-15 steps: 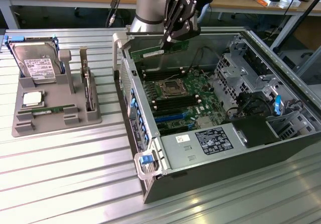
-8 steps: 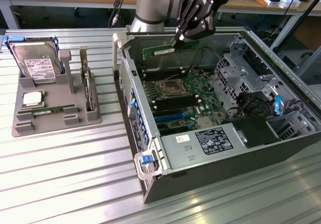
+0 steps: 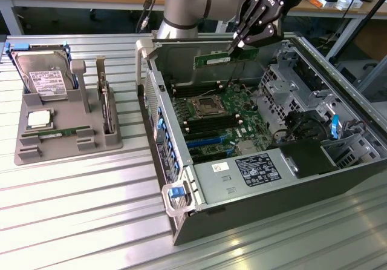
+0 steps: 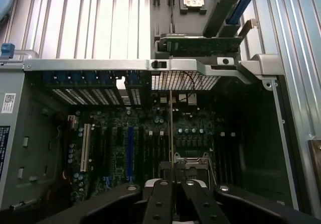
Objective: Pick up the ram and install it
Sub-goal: 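Pick up the ram and move it above insertion slot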
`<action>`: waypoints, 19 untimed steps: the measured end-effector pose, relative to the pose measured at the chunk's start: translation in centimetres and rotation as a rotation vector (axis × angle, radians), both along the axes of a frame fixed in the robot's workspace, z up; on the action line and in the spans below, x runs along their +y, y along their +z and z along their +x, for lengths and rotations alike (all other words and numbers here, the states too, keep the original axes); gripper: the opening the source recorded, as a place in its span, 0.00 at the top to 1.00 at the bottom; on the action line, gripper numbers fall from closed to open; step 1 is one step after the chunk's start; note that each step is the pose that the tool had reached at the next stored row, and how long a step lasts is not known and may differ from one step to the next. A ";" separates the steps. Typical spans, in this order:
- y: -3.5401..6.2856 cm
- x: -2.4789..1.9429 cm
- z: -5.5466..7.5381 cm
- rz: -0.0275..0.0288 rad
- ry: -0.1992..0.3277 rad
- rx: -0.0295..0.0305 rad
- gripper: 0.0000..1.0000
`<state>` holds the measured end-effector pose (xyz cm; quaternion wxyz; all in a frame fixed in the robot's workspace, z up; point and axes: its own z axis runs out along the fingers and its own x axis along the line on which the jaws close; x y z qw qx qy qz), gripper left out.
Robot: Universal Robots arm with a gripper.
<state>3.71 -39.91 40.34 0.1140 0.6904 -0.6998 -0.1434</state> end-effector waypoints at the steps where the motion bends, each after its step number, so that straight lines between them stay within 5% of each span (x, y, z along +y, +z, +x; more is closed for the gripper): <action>1: -0.01 0.00 0.4 0.0002 0.000 0.0065 0.88; 7: -0.05 0.00 3.3 0.0001 0.001 0.0501 0.88; 9: -0.09 0.00 5.1 0.0002 0.001 0.0767 0.88; 10: -0.10 0.00 5.6 0.0001 0.001 0.0852 0.88; 17: -0.15 0.00 8.0 0.0001 0.001 0.1200 0.88; 18: -0.16 0.00 8.7 0.0002 0.001 0.1312 0.88; 19: -0.16 0.00 9.0 0.0000 0.001 0.1356 0.88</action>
